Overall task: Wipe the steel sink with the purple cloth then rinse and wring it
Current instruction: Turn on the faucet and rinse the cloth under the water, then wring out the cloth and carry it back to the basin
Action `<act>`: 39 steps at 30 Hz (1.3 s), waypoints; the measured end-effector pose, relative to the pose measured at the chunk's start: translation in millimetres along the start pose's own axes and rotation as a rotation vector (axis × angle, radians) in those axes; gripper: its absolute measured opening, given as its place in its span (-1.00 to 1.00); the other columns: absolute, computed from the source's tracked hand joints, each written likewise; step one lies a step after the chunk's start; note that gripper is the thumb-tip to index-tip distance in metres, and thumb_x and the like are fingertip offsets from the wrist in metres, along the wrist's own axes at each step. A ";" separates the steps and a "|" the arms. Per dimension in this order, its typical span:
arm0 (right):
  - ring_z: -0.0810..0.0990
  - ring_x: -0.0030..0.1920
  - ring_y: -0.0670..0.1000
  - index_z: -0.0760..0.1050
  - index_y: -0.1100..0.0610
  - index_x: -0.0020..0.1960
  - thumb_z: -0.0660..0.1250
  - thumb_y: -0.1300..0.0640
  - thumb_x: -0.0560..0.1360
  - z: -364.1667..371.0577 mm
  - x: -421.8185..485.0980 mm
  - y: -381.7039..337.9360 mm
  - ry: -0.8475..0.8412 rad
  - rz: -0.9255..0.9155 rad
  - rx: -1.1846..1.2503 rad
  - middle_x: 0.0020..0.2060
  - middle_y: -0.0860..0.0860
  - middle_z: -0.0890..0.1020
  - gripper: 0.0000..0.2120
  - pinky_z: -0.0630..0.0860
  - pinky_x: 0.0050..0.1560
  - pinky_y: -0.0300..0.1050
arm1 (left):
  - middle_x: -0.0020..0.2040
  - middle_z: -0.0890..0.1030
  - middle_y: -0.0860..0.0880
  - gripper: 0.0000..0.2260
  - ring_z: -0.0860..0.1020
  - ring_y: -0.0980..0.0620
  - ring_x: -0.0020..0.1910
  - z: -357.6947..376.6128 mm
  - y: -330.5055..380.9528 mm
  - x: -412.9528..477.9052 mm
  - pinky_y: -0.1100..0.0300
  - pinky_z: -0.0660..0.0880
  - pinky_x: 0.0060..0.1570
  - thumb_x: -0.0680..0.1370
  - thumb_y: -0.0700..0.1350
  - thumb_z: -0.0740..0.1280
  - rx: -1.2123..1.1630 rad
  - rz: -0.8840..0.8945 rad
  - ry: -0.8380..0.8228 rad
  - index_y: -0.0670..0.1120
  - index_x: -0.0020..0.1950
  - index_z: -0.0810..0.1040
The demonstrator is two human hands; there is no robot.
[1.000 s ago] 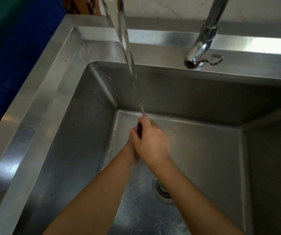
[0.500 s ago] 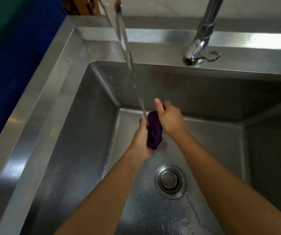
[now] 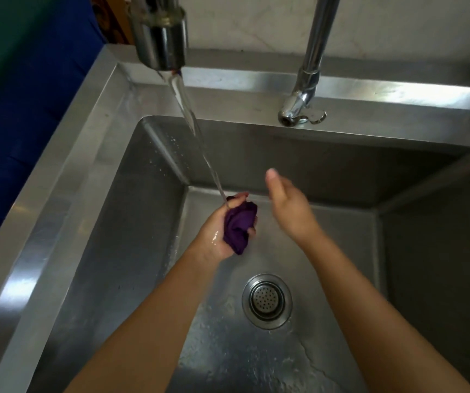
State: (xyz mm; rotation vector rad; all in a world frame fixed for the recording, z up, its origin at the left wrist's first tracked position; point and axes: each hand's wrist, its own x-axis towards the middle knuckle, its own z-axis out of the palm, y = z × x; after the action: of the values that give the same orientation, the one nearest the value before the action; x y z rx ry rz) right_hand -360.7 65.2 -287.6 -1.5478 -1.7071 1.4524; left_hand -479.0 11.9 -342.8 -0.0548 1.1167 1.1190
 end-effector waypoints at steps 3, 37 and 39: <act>0.61 -0.29 0.06 0.48 0.22 0.12 -0.07 -0.15 0.60 -33.3 -6.8 -30.9 0.134 0.121 0.383 -0.05 0.15 0.66 -0.48 0.47 -0.34 -0.16 | -0.45 0.51 0.00 -0.84 0.43 0.09 -0.59 8.6 7.2 -5.1 0.35 0.29 -0.66 0.36 -0.03 0.40 0.005 -0.008 0.030 -0.07 -0.30 0.48; 0.52 0.14 -0.11 0.46 0.07 0.26 0.01 -0.13 0.55 -7.3 -15.9 11.1 0.144 -0.321 0.109 0.16 0.01 0.57 -0.55 0.41 0.24 -0.10 | -0.08 0.64 -0.14 -0.72 0.62 -0.07 -0.09 23.8 -4.7 -7.9 0.02 0.51 0.15 0.54 0.05 0.26 -0.095 0.090 0.163 -0.15 0.04 0.55; 0.35 0.36 0.00 0.33 -0.02 0.39 0.09 -0.23 0.46 15.1 -25.2 35.3 -0.027 -0.397 -0.214 0.40 0.02 0.35 -0.44 0.30 0.37 -0.05 | -0.22 0.67 -0.10 -0.68 0.65 -0.01 -0.24 27.7 -7.6 -9.9 0.18 0.60 -0.13 0.57 0.10 0.17 -0.099 0.054 0.145 -0.12 -0.02 0.55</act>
State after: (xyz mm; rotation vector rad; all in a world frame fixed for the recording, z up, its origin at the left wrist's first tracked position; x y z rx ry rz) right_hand -349.4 30.6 -315.8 -1.1950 -2.0964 1.1235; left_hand -454.5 16.4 -325.5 -0.1871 1.1964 1.2335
